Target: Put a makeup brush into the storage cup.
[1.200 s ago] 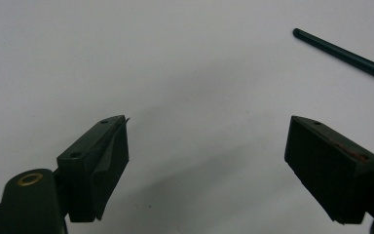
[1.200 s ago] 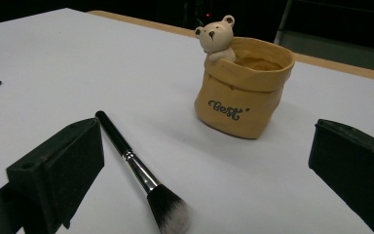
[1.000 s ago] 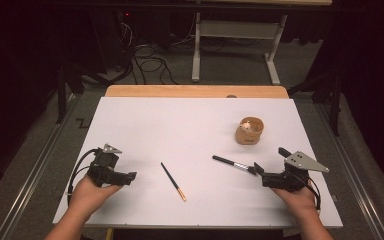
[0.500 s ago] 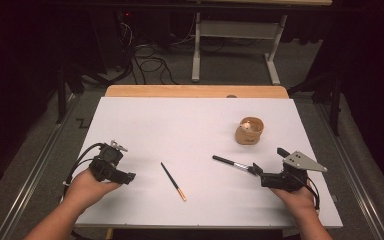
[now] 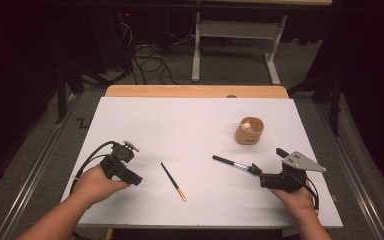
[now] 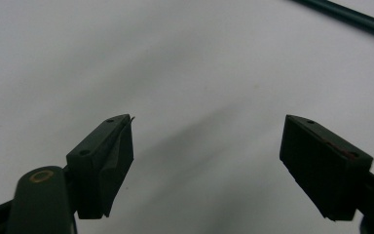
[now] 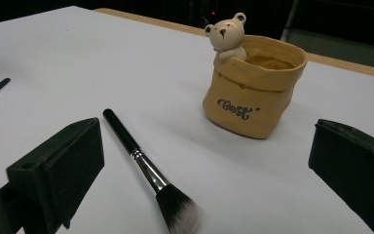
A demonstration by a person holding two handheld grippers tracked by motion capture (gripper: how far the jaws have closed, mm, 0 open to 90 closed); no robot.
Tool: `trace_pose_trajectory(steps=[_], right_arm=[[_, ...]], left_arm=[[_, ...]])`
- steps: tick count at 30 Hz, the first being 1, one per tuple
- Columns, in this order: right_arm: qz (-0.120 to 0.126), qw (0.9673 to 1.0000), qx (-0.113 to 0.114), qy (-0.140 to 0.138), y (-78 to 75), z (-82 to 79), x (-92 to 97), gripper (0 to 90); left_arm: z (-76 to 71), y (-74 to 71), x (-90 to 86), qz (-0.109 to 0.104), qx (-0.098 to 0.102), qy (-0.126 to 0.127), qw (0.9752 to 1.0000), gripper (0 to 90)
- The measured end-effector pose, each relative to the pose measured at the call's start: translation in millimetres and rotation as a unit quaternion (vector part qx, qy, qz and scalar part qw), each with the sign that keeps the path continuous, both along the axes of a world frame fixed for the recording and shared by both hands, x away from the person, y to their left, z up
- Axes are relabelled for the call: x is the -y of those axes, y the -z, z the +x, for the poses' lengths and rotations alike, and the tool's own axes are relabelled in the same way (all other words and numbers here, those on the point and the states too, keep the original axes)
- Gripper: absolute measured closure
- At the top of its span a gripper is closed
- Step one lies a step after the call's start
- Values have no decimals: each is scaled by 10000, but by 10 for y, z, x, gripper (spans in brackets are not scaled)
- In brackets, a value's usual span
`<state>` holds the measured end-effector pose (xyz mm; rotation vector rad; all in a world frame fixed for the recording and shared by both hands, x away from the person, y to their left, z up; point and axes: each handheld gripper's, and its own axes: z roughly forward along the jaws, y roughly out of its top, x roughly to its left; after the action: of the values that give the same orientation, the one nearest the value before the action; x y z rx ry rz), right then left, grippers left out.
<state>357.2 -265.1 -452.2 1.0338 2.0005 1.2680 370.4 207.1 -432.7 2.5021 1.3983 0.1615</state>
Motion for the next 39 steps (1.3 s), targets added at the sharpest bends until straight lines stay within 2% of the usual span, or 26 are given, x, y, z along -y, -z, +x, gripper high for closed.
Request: trace_pose_trajectory(steps=[4, 5, 7, 11, 14, 17, 20, 24, 32, 39], right_arm=[[-12, 10000, 13, -12, 0, 1, -1, 5], [-5, 10000, 7, -10, 0, -1, -3, 4], [1, 10000, 8, -13, 1, -3, -4, 4], [1, 10000, 21, -14, -2, -5, -1, 4], [16, 10000, -8, -1, -2, -7, 0, 5], [6, 10000, 10, -17, -1, -5, -2, 5], [3, 10000, 10, -10, -3, -9, -4, 5], [21, 10000, -3, -8, -3, -9, -2, 5], [-14, 10000, 26, -36, -2, -6, -5, 5], [-19, 10000, 30, -38, -2, -6, -4, 5]], left_arm=[[22, 7, 100, 73, -41, 48, 10000, 227], [36, 16, 141, 155, -141, 59, 9998, 234], [52, 28, 176, 204, -191, 35, 9996, 238], [62, 36, 231, 215, -228, 42, 9995, 252], [73, 40, 299, 100, -307, 41, 9995, 260], [100, 45, 342, 17, -406, -132, 9991, 264], [116, 43, 400, -58, -473, -179, 9987, 271], [124, 35, 489, -169, -511, -153, 9984, 276], [143, 52, 658, -181, -663, -147, 9975, 322], [156, 80, 848, -240, -789, -2, 9966, 335]])
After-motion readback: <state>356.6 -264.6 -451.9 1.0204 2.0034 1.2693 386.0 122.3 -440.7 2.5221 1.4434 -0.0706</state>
